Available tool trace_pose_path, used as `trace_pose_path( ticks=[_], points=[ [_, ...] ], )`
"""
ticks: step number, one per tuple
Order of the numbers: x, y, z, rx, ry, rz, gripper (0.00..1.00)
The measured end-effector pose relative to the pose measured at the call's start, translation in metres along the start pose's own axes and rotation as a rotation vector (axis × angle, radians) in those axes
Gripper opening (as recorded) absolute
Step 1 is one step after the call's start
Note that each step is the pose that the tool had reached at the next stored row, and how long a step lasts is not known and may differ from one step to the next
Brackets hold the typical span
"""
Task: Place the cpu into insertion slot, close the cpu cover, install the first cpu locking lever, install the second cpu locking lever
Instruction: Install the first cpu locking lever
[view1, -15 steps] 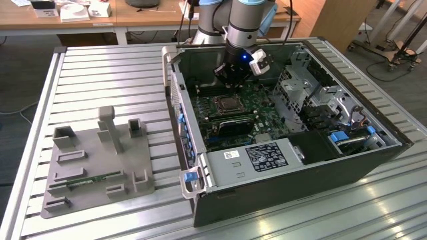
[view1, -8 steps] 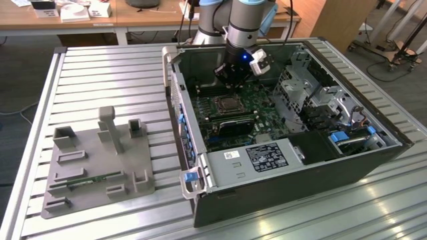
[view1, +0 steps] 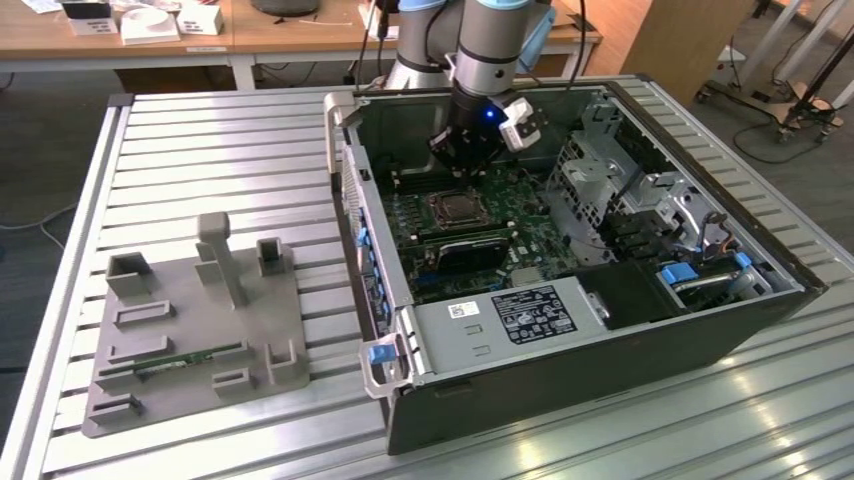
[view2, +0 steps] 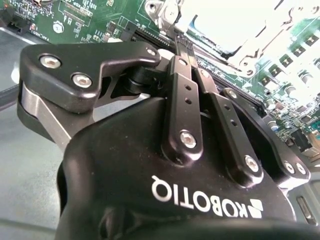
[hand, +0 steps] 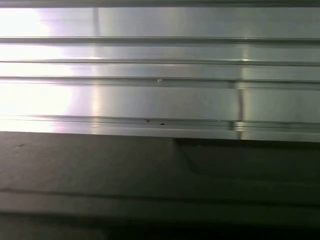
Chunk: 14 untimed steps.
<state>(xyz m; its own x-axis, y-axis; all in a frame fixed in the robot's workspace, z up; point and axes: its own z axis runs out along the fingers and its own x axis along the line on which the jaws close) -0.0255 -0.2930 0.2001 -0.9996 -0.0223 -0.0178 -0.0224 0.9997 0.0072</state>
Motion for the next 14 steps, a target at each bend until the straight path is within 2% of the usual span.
trace_pose_path(
  ticks=[7, 11, 14],
  points=[
    [0.0001, -0.0001, 0.0031, 0.0101, 0.0007, 0.000, 0.10],
    [0.0000, 0.0000, 0.0042, 0.0098, 0.0003, 0.000, 0.10],
    [-0.0002, 0.0003, -0.0004, 0.0085, -0.0005, 0.000, 0.10]
  ],
)
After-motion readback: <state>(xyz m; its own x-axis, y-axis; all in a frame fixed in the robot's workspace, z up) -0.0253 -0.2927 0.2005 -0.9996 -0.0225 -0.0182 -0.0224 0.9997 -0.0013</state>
